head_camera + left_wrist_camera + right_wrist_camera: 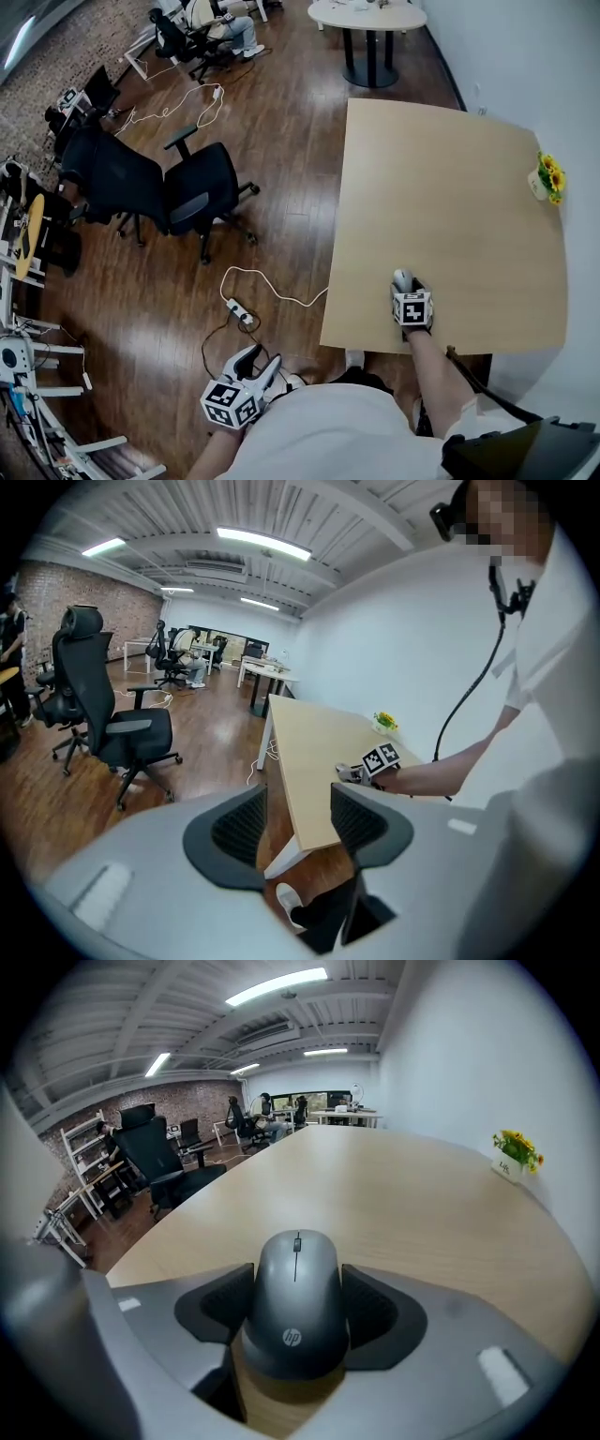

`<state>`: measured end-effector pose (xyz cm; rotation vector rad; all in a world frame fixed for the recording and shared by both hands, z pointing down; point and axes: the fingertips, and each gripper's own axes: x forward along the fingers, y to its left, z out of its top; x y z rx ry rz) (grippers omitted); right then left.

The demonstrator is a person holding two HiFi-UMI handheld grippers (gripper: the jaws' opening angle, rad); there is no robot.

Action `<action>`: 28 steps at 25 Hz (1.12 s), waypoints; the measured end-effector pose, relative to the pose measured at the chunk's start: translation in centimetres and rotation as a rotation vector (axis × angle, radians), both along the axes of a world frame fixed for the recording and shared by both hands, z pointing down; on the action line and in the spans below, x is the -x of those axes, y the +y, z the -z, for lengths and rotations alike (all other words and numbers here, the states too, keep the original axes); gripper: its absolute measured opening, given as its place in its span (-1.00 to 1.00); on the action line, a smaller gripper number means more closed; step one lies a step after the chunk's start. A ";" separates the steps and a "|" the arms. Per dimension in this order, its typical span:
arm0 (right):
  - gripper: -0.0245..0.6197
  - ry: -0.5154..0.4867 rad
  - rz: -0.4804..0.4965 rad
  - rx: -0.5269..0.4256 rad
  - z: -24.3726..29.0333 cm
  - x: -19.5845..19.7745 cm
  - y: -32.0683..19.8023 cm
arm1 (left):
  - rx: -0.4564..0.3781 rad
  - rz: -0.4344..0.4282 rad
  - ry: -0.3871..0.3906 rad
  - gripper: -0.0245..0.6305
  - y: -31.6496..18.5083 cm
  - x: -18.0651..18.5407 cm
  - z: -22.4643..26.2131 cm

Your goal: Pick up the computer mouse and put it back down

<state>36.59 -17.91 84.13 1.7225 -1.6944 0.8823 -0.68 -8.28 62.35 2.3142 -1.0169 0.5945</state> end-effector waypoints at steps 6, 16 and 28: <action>-0.01 -0.012 -0.004 0.033 0.9 -0.1 1.4 | -0.028 0.004 0.003 -0.33 -0.5 0.6 1.1; -0.01 -0.035 0.097 -0.022 9.4 6.1 5.0 | -0.048 -0.028 0.040 -0.33 0.8 4.5 2.3; -0.01 -0.033 0.152 -0.151 21.8 16.2 11.7 | -0.035 -0.091 0.086 -0.33 4.1 10.9 2.4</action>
